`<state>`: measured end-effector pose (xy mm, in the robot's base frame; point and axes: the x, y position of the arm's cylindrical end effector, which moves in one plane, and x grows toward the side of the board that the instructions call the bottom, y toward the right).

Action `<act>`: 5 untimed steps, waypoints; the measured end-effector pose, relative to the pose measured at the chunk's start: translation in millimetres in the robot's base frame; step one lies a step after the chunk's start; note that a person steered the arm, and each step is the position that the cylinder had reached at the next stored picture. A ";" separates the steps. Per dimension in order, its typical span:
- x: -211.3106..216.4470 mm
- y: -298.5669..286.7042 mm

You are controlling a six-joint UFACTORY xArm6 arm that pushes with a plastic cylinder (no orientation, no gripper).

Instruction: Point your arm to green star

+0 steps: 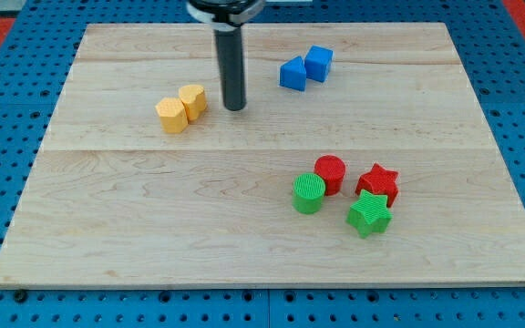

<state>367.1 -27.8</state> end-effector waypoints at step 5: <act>196.4 196.5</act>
<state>563.5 168.6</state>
